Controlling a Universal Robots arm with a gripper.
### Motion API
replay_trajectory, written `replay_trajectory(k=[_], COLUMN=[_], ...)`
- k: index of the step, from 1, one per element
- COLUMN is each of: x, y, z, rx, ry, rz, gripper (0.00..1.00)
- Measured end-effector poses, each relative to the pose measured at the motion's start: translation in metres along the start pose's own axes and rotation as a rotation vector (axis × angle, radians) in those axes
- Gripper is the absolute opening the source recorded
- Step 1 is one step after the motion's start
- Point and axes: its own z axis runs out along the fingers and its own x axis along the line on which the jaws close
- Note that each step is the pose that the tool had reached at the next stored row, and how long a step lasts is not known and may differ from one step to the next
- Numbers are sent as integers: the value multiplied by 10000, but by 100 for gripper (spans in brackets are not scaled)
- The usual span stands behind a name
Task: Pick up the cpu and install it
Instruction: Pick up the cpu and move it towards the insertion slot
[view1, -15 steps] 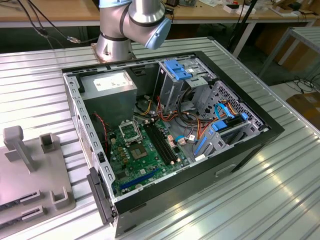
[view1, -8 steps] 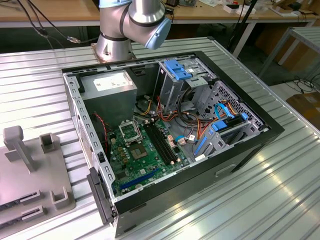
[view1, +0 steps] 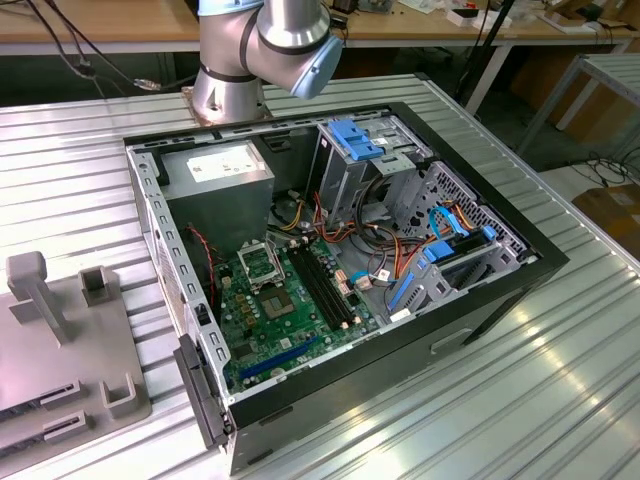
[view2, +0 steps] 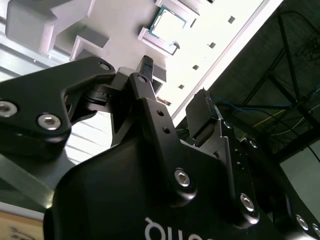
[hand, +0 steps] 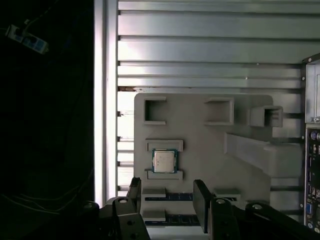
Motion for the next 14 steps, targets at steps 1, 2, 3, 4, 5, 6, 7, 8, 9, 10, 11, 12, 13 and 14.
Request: replay_trajectory(k=[1, 2, 3, 4, 5, 6, 7, 8, 9, 10, 11, 12, 13, 14], x=[0, 0, 0, 0, 1, 0, 0, 0, 1, 0, 0, 0, 0, 0], y=[-1, -5, -14, -25, -37, -47, -56, -63, -66, -67, -67, -68, -68, -68], z=[18, 37, 56, 75, 92, 112, 132, 160, 176, 183, 186, 187, 193, 199], rx=[1, 1, 1, 2, 2, 0, 0, 1, 1, 0, 2, 3, 1, 1], ry=[1, 0, 0, 2, 3, 0, -1, 0, -1, -3, -1, 1, -3, -2], rz=[0, 0, 1, 1, 2, 1, 1, 2, 3, 2, 1, 1, 1, 1], gripper=[54, 54, 54, 54, 54, 54, 54, 54, 54, 54, 54, 54, 54, 54])
